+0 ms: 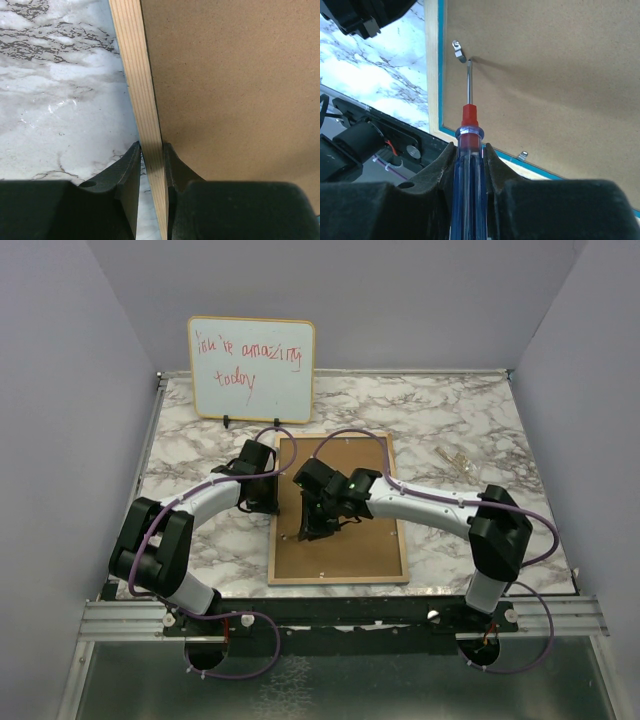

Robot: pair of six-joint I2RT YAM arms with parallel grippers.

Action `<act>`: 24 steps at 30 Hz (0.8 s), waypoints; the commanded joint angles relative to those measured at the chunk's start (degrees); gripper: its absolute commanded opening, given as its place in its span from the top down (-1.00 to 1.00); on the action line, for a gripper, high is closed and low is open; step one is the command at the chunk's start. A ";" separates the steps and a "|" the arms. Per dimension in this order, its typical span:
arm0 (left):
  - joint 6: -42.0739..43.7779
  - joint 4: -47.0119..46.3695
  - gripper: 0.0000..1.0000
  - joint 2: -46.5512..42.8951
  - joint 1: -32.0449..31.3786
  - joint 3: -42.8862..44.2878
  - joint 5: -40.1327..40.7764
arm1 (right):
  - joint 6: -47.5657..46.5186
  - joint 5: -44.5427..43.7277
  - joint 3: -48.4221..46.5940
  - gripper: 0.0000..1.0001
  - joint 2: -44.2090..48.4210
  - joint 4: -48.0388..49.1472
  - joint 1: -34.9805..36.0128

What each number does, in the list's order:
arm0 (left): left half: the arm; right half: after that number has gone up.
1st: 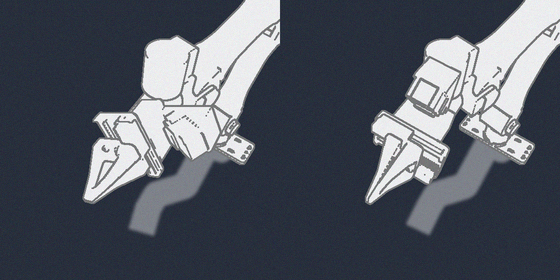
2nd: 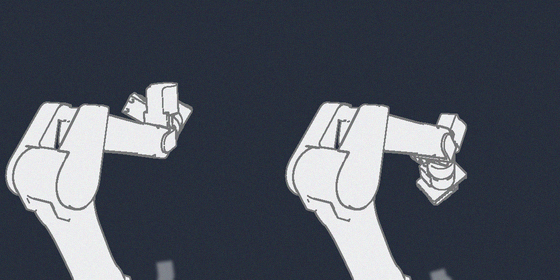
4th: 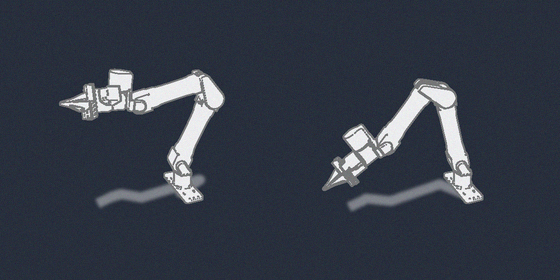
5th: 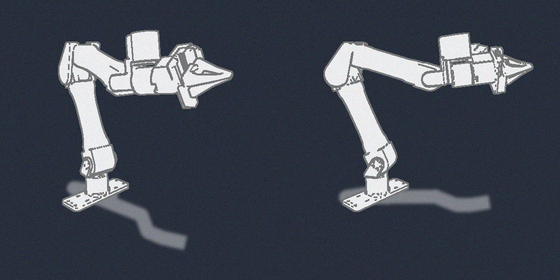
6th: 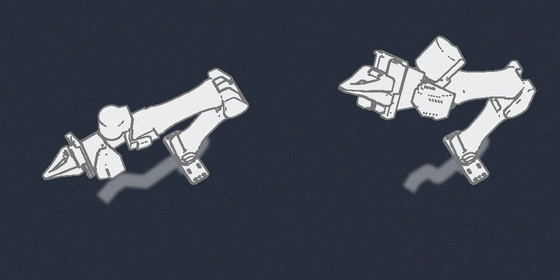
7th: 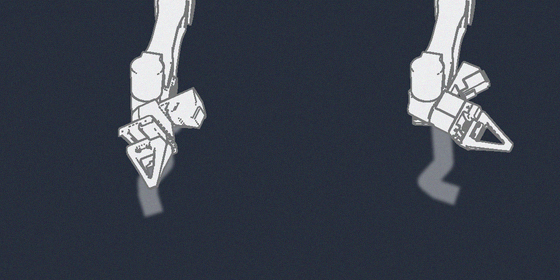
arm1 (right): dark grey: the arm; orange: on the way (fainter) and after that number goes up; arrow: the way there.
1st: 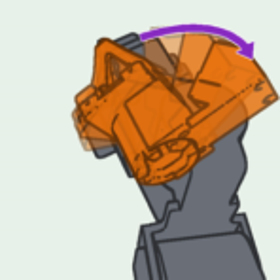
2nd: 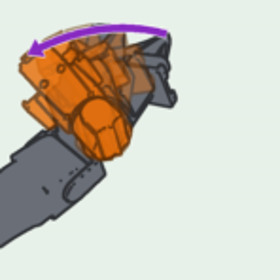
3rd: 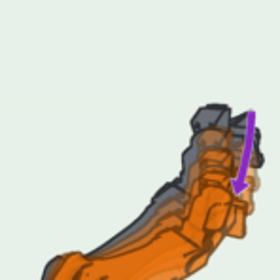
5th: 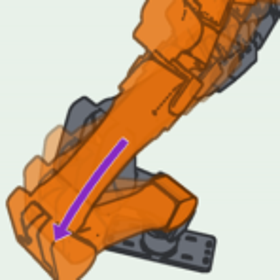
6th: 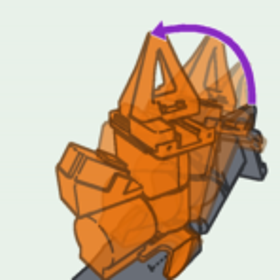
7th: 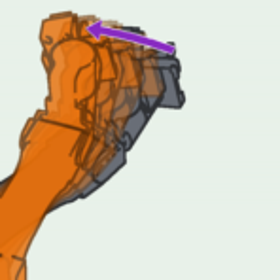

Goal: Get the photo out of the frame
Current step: Release the photo frame item from the photo frame.

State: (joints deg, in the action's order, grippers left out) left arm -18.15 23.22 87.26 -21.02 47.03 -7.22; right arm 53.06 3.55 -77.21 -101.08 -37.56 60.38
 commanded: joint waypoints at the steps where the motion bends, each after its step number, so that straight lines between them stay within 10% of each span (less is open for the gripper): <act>1: 1.72 0.86 0.77 0.45 0.01 -0.29 2.11 | -0.18 0.45 -1.83 0.99 -1.58 0.81 0.26; 24: 1.54 0.85 0.78 0.20 0.01 -0.38 1.85 | 0.82 -1.77 -0.48 0.99 0.65 -1.66 0.35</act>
State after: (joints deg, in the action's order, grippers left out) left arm -18.15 23.22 87.26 -21.02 47.03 -7.22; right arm 52.97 5.23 -77.73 -102.32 -36.14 60.38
